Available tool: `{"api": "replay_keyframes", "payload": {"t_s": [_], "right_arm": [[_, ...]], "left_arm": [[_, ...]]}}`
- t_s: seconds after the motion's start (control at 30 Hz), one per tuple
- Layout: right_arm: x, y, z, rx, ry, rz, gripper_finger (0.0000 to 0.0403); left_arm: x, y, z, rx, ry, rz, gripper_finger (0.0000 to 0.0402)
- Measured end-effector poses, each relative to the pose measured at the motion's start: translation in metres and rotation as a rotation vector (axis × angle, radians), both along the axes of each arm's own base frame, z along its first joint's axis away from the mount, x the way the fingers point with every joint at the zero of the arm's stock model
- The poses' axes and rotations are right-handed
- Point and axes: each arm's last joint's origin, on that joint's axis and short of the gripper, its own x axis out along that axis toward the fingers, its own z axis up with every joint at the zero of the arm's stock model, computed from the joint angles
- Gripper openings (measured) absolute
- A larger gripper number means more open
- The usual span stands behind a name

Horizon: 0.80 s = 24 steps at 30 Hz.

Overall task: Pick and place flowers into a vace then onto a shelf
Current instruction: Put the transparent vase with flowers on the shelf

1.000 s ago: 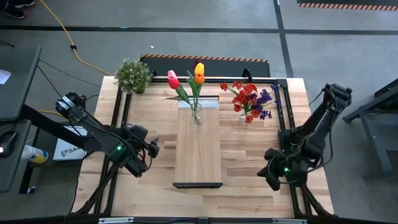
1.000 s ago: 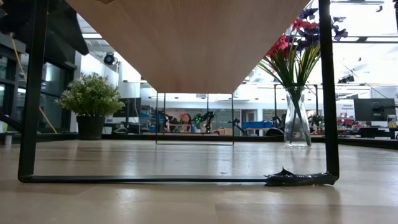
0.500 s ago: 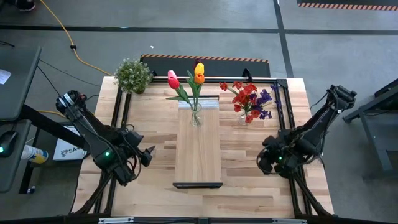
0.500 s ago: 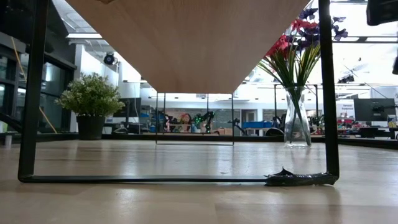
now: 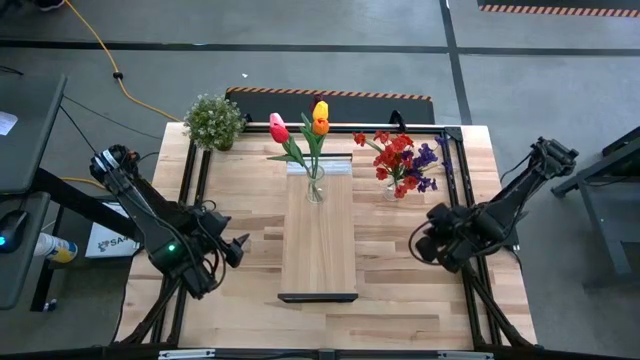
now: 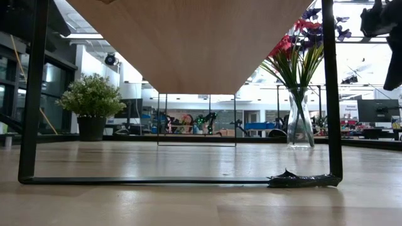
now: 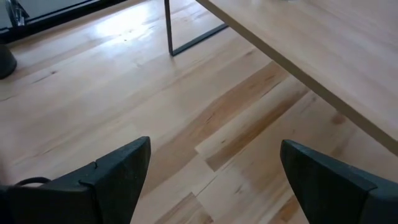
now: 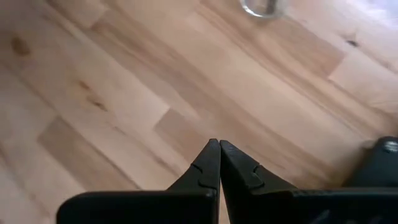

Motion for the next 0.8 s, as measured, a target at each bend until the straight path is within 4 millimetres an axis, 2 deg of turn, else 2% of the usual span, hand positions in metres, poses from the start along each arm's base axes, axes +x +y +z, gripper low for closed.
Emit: {"api": "replay_keyframes", "payload": {"t_s": [0.27, 0.37, 0.8], "right_arm": [[-0.004, -0.008, -0.001, -0.052, 0.057, -0.041, 0.0], [-0.005, -0.009, -0.01, -0.055, 0.06, -0.045, 0.0], [0.003, -0.006, -0.015, -0.062, 0.065, -0.076, 0.0]], "left_arm": [[-0.002, 0.003, 0.0, 0.015, 0.013, 0.017, 0.039], [-0.002, 0.003, 0.0, 0.017, 0.015, 0.017, 0.0392], [-0.004, 0.004, 0.001, 0.032, 0.03, 0.019, 0.0391]]}}
